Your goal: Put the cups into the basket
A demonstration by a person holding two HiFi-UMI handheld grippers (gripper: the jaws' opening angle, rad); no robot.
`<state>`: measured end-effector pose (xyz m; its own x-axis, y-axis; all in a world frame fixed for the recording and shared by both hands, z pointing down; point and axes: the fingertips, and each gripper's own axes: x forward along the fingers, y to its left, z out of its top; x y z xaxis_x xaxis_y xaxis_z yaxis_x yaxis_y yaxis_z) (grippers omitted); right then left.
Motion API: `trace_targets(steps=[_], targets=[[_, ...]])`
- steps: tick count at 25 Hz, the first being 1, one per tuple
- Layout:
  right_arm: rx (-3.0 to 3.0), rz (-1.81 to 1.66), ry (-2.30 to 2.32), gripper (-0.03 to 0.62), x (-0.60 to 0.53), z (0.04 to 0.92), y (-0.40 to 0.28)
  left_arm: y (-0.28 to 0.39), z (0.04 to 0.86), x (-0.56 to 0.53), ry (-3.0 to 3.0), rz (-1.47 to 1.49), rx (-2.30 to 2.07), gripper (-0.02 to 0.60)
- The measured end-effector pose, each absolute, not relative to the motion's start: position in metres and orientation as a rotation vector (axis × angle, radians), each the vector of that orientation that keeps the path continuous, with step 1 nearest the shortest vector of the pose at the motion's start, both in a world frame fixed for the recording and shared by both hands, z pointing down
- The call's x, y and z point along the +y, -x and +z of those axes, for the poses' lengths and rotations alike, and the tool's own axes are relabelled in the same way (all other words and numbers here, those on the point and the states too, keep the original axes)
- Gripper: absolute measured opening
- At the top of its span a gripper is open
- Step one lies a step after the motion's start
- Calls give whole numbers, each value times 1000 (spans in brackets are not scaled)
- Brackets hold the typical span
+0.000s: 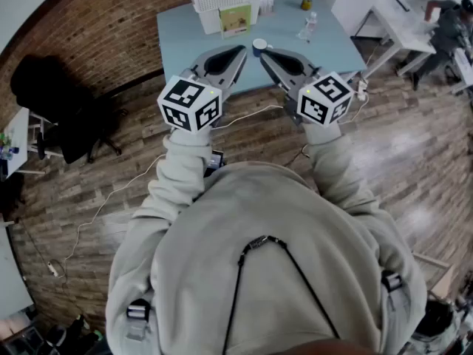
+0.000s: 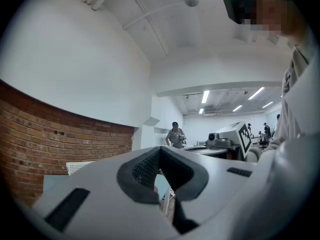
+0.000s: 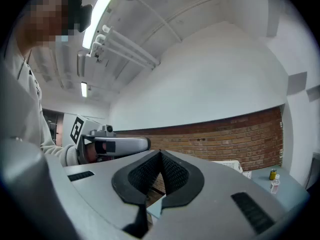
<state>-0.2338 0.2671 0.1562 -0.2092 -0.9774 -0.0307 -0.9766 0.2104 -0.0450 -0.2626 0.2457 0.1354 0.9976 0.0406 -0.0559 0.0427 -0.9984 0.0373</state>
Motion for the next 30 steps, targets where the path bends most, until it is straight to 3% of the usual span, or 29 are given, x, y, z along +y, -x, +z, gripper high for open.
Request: trace_targets(steps=[16, 30], targets=[[2342, -76, 1915, 11, 263, 160, 204, 254, 135, 241, -3105, -149, 92, -2], [2347, -82, 1892, 11, 299, 168, 159, 198, 129, 266, -3085, -126, 108, -2]])
